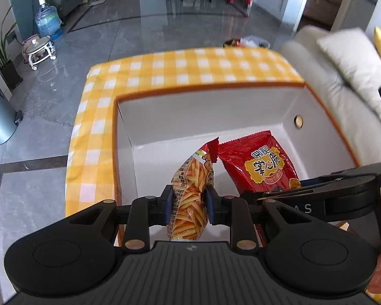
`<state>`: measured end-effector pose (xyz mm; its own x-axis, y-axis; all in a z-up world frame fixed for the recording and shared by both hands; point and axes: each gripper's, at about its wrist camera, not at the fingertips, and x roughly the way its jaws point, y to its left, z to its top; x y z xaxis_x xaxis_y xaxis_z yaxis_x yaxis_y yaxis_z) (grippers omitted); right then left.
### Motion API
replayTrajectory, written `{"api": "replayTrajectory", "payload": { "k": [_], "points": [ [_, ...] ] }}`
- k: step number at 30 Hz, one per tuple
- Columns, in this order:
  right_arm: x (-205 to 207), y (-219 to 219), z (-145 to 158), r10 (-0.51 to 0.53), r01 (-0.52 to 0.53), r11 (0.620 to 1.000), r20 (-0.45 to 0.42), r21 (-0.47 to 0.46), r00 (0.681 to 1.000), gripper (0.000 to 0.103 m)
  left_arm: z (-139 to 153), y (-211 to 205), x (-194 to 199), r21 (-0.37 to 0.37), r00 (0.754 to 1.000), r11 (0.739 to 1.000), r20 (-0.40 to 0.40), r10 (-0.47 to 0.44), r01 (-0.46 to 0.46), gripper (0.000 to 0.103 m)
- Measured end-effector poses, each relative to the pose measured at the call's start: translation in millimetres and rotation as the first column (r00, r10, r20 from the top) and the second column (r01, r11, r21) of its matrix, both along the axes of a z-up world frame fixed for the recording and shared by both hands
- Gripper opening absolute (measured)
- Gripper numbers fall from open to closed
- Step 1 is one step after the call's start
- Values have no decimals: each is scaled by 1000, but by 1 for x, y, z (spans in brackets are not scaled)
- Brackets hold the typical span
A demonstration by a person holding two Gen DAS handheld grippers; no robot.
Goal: Organize snacks
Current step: 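Open left tool to drop fries bag in box while right tool drops red bag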
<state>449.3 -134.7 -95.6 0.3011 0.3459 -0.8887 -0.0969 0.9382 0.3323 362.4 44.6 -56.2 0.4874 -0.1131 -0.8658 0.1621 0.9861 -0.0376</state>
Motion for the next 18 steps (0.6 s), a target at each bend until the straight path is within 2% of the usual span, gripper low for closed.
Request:
{"api": "replayTrajectory", "payload": {
  "k": [6,12,14,16,18],
  "points": [
    [11,8,-22,6,-7,1000,-80,-13,997,71,-10,-6,1,39,999,999,-46,0,2,29],
    [16,13,-31,3,-5,1000,-123,-19,992,72,-9,-6,-5,41,999,999,-42,6,-5,31],
    [16,15,-29,3,-8,999,-113,-40,994,73,-6,-6,-8,41,1000,999,-29,9,-8,36],
    [16,17,-27,6,-12,999,-110,-51,994,74,-1,-6,-10,42,1000,999,-10,4,-3,47],
    [17,17,-24,5,-10,999,-99,-52,995,78,5,-7,-15,48,1000,999,15,-1,0,54]
  ]
}}
